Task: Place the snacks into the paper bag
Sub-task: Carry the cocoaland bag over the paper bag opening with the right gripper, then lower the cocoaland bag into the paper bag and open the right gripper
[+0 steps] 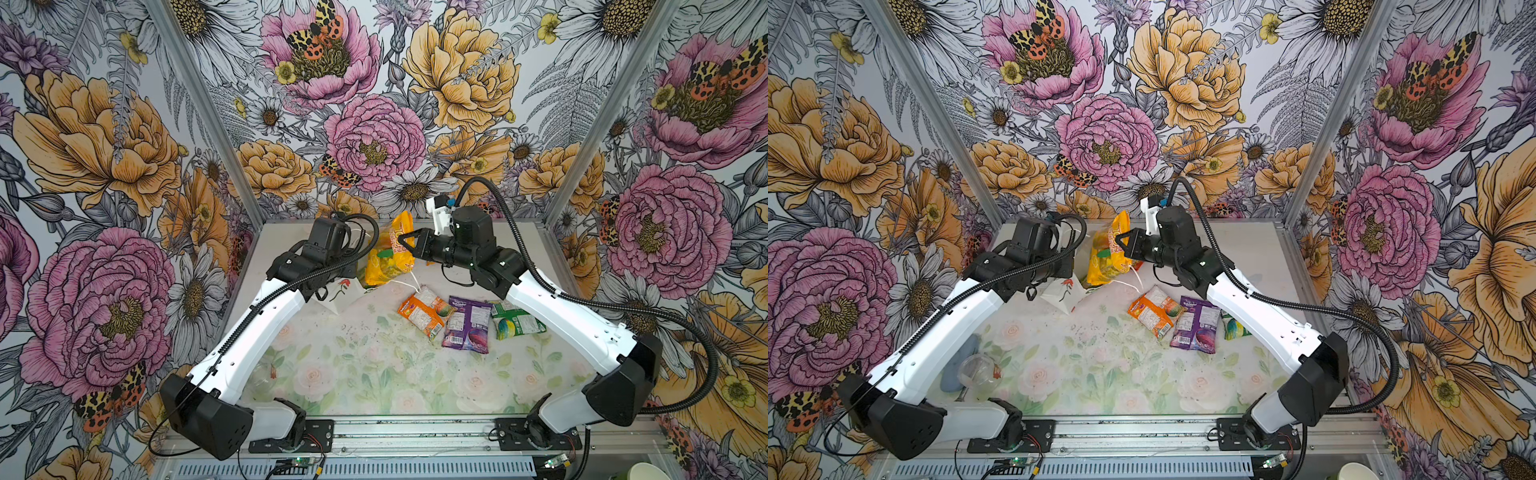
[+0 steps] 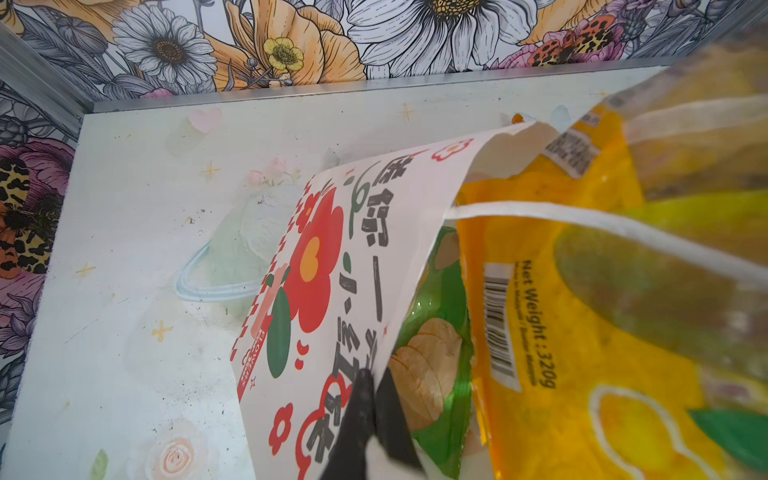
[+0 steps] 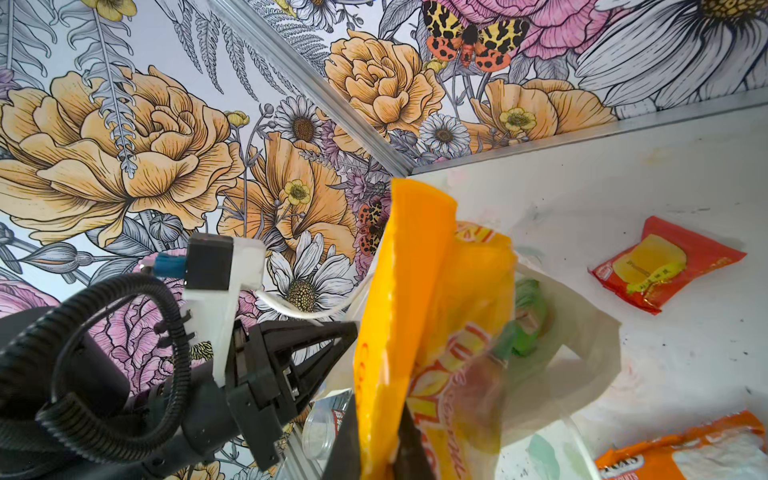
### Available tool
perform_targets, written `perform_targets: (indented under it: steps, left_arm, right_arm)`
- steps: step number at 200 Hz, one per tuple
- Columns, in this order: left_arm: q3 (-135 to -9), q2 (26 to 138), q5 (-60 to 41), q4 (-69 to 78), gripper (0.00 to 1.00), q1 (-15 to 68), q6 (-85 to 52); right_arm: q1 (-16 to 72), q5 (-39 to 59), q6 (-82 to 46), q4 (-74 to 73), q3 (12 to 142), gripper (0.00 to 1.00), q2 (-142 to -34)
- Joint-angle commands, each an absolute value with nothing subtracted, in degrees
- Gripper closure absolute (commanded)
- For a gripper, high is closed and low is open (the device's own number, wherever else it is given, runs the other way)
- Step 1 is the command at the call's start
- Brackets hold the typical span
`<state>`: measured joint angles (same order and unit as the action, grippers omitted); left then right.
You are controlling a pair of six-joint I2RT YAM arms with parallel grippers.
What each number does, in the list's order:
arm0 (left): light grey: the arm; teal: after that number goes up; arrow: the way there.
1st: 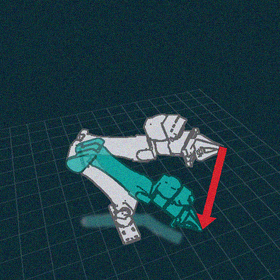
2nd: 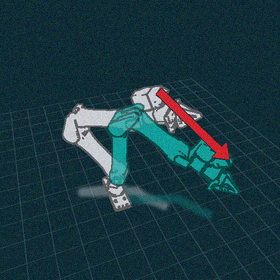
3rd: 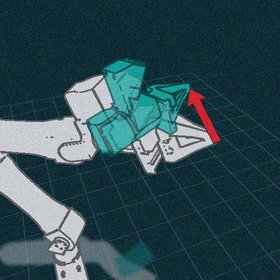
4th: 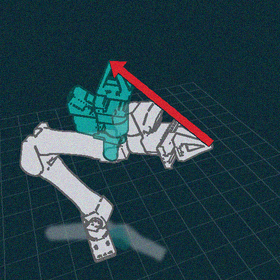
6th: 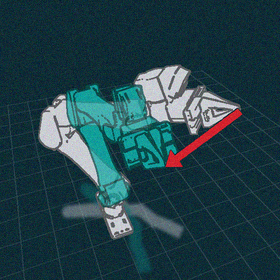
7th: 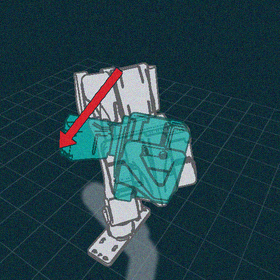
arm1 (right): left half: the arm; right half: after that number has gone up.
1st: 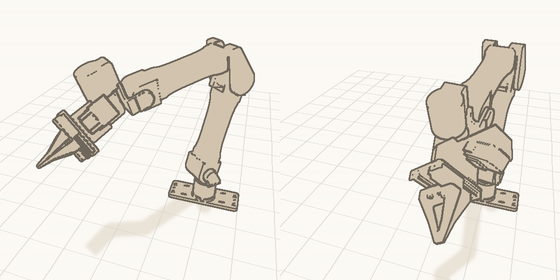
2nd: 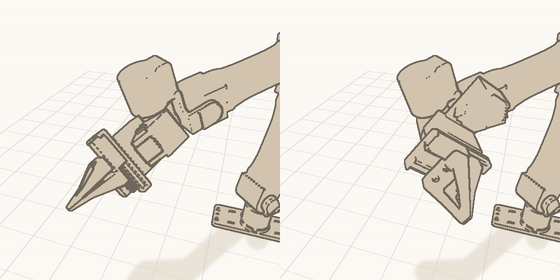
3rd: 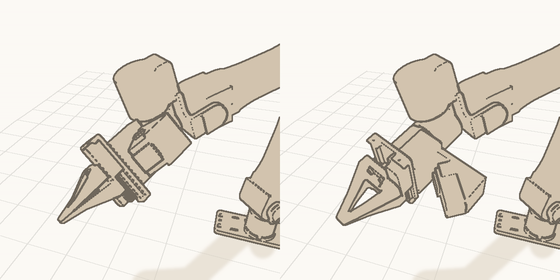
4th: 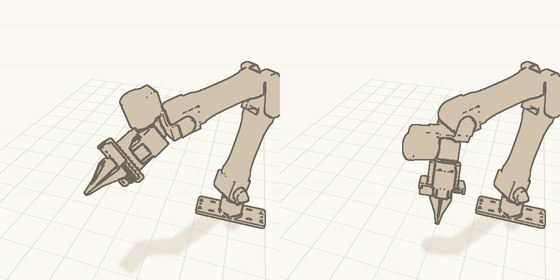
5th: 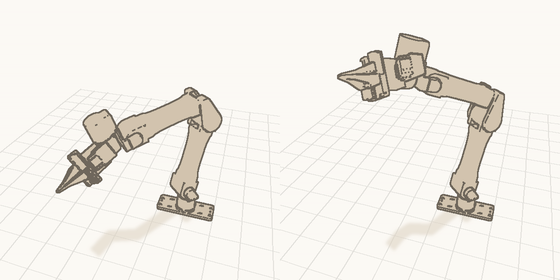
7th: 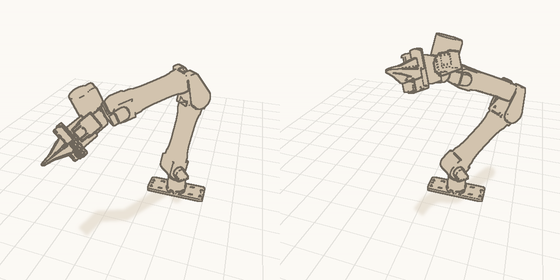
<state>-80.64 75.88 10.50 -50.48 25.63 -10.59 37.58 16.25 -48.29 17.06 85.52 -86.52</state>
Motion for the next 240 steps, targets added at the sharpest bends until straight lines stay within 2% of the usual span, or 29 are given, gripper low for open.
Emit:
perform_targets:
  steps: [1,90,240]
  left_arm:
    - [-79.72,74.03,8.32,-49.04,1.00,24.96,-12.27]
    - [-77.73,70.28,2.45,-45.11,1.00,23.01,-13.95]
    - [-77.09,70.27,0.01,-43.86,1.00,22.26,-14.33]
  right_arm:
    - [37.97,16.44,-52.12,5.69,85.42,1.00,-85.90]
    - [38.05,15.10,-63.47,-8.15,80.46,1.00,-89.04]
    - [42.00,15.45,-67.00,-11.69,82.01,1.00,-97.22]
